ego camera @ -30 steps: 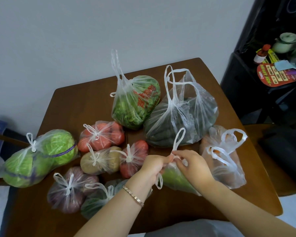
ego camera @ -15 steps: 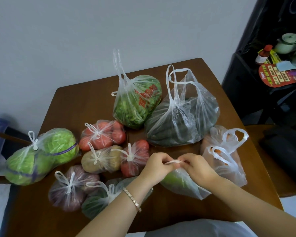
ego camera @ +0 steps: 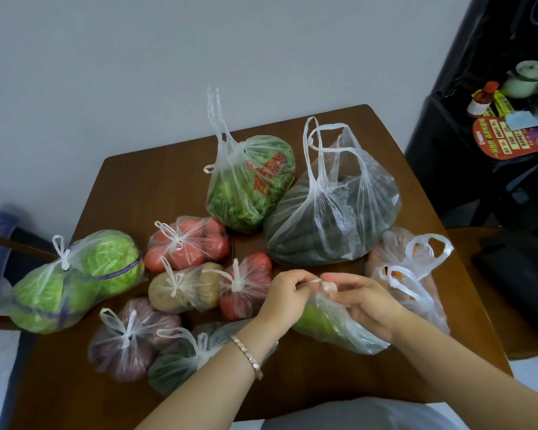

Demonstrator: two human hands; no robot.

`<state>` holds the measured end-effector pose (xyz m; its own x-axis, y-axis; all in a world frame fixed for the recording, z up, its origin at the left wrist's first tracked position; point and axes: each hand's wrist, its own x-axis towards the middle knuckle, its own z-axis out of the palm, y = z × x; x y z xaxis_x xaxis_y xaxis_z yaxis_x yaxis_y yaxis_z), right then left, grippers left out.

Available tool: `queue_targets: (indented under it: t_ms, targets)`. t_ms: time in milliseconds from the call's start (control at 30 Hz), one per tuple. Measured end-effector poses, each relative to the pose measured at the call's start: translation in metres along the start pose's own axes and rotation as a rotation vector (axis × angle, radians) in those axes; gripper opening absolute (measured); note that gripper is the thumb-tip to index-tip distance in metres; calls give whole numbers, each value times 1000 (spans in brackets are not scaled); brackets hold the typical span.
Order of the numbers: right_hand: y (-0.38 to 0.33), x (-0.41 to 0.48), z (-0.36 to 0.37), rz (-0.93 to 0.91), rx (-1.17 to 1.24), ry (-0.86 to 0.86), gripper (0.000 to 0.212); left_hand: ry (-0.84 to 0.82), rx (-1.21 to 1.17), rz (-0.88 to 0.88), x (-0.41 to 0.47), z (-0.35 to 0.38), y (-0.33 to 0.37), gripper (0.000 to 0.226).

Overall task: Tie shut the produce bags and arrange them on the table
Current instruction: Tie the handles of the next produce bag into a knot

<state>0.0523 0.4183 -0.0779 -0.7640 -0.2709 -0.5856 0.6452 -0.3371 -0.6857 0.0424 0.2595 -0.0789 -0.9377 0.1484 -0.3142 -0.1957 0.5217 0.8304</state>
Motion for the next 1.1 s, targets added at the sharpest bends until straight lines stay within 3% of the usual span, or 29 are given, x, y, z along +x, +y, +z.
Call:
queue_targets:
  t_ms: [67,167,267,367,500,667,867,933,1000,1067,1100]
  targets:
    - [2,1,-1,-141,-279,51,30,-28,-77,-109,2,4,3,6]
    - [0,1,-2,-355,-753,156,18,-67,-153,-255,4,5,7,9]
    - [-3,2,-3,-569,-1189,96,14,-91,-235,-332,2,1,5,5]
    - [-2,1,0,-667,-1426,58,20,-116,-302,-356,1,-3,6,9]
    - [3,-6,5,-706,-1404,-71,24,-14,-177,-349,2,-7,4,19]
    - [12,-13,-5,-709,-1338,-70,24,91,-68,-349,5,-13,-12,15]
    - [-10,-14,13,-387,-1376,30,21,72,88,-301,16,-10,-16,18]
    - [-31,-28,26,-560,-1322,9,16,22,198,-232,23,-12,-11,18]
    - [-56,-47,34,-892,-1290,42,15,31,307,-168,27,-10,-2,17]
    - [-77,-56,27,-1160,-1384,238,19,82,370,-75,29,-5,10,24]
    - [-85,-54,20,-1136,-1484,353,24,72,349,-6,28,-2,15,28]
